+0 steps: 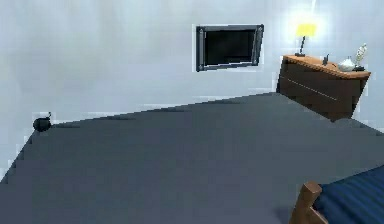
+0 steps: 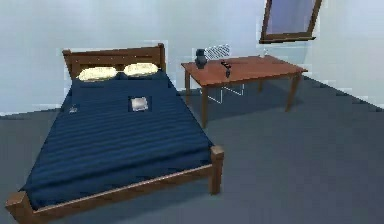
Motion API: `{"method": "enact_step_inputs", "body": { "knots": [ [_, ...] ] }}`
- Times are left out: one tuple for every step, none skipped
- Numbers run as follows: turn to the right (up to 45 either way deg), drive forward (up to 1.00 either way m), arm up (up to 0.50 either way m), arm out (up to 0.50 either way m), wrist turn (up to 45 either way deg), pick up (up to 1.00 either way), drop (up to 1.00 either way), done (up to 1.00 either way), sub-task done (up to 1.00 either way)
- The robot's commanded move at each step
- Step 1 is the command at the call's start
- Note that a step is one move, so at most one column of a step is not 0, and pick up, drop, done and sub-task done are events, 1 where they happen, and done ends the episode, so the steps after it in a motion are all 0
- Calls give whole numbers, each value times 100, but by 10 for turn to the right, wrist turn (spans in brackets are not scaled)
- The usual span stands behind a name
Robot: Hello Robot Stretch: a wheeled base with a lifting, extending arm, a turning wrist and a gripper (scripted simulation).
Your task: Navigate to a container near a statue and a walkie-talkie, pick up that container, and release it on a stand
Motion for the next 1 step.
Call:
{"method": "enact_step_inputs", "body": {
  "knots": [
    [0,85,0,0,0,0,0,0,0]
  ]
}}
